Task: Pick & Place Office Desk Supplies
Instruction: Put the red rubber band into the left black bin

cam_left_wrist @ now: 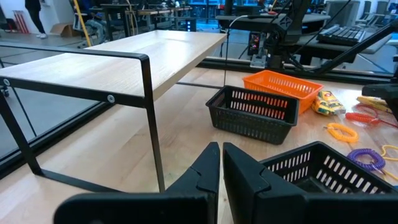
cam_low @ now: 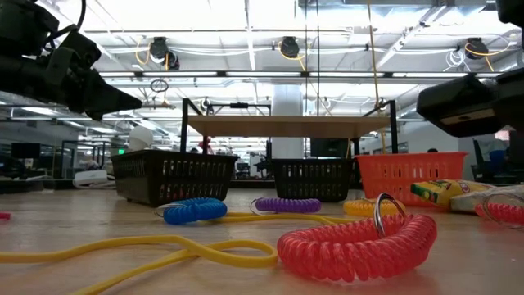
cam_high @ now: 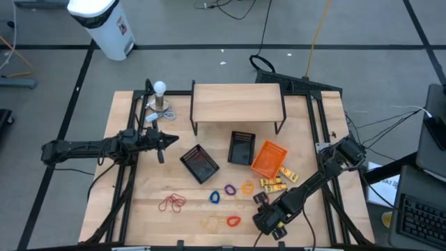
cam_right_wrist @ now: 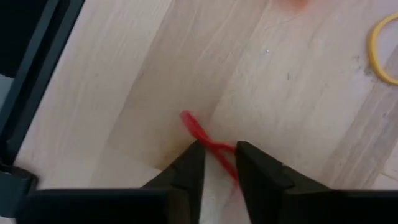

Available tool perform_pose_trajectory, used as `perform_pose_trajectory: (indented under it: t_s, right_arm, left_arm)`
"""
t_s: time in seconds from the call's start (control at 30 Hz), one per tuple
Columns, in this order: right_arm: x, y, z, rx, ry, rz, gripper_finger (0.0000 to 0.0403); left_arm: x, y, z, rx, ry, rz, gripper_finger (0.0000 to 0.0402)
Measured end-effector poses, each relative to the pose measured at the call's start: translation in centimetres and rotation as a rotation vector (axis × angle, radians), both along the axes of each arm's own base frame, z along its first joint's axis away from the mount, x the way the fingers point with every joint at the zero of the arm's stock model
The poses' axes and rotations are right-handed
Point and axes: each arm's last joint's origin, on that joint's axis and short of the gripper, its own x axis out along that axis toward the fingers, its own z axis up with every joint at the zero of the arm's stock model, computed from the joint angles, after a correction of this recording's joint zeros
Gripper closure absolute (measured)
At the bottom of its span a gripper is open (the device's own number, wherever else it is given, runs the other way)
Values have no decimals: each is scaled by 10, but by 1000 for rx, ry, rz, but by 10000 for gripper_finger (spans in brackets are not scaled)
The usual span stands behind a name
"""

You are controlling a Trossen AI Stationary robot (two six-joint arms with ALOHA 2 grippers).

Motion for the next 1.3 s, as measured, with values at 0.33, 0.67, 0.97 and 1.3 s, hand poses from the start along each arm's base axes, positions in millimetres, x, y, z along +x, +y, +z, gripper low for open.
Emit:
perform_pose_trajectory:
  t_s: [0.33, 0.67, 0.97, 1.3]
  right_arm:
    - [3, -7, 1, 37, 7, -48, 401]
    - [0, -16, 75, 78, -307, -74, 403]
    - [-13, -27, 120, 128, -448, -82, 403]
    - [-13, -24, 91, 157, -212, -198, 385]
  left_arm:
    - [0, 0, 0, 0, 0, 0, 378]
    - [0, 0, 0, 0, 0, 0, 378]
    - [0, 0, 0, 0, -1, 0, 378]
    - [0, 0, 0, 0, -1, 0, 378]
